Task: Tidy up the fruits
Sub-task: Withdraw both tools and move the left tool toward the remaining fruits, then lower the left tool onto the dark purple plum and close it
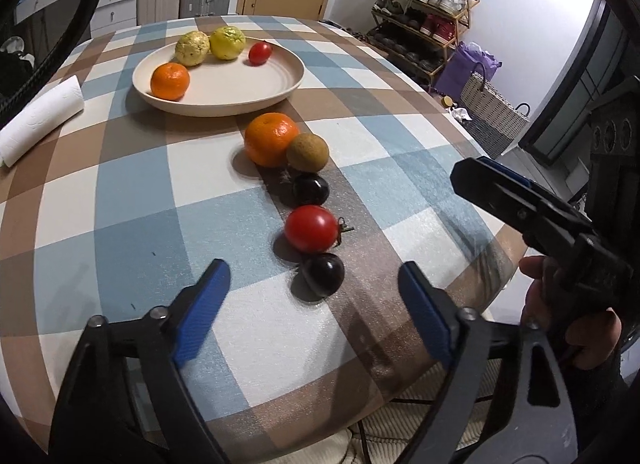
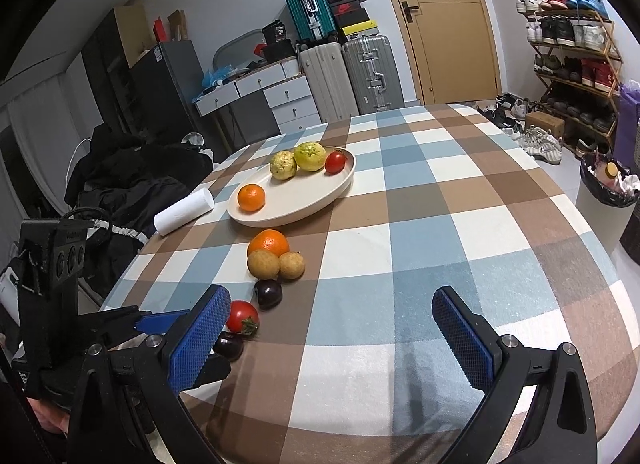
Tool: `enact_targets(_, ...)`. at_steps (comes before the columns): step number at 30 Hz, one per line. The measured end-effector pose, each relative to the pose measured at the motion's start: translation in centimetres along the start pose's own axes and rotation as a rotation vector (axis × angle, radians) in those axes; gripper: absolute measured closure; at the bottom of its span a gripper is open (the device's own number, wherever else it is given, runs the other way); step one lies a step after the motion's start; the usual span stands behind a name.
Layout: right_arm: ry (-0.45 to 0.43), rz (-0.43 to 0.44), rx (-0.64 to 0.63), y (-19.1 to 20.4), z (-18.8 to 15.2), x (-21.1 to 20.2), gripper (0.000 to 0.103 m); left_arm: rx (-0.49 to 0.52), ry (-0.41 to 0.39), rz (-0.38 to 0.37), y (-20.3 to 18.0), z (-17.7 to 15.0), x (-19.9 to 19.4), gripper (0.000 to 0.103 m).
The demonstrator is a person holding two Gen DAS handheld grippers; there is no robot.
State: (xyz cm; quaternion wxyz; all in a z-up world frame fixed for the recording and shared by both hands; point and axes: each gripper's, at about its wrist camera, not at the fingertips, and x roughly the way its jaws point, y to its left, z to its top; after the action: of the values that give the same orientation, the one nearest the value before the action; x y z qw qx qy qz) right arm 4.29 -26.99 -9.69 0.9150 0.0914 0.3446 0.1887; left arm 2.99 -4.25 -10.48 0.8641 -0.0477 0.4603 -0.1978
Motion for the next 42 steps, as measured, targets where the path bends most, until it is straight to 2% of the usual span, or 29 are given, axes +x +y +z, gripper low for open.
enact_targets(5, 0.000, -0.001, 0.009, -0.3, -0.1, 0.0, 0.000, 0.010, 0.022, -0.024, -0.3, 0.1, 0.6, 0.044)
enact_targets(7, 0.000, -0.001, 0.014, -0.6, -0.2, 0.0, 0.000, 0.018, 0.029, -0.026, -0.5, 0.1, 0.8, 0.055)
enact_targets(12, 0.002, -0.001, 0.018, -0.7, -0.4, 0.0, 0.000, 0.020, 0.043, -0.043, -0.5, 0.0, 1.2, 0.070)
enact_targets(19, 0.001, -0.003, 0.015, -0.7, -0.4, 0.0, 0.000, 0.016, 0.042, -0.047, -0.1, -0.1, 1.3, 0.083)
enact_targets(34, 0.017, 0.000, 0.011, -0.3, -0.7, 0.3, 0.000, 0.041, 0.012, -0.074, 0.1, -0.2, 0.2, 0.083)
enact_targets(42, 0.049, 0.035, 0.008, 0.9, -1.0, 1.2, 0.000, 0.006, -0.022, -0.093, 1.8, -0.1, -1.2, 0.083)
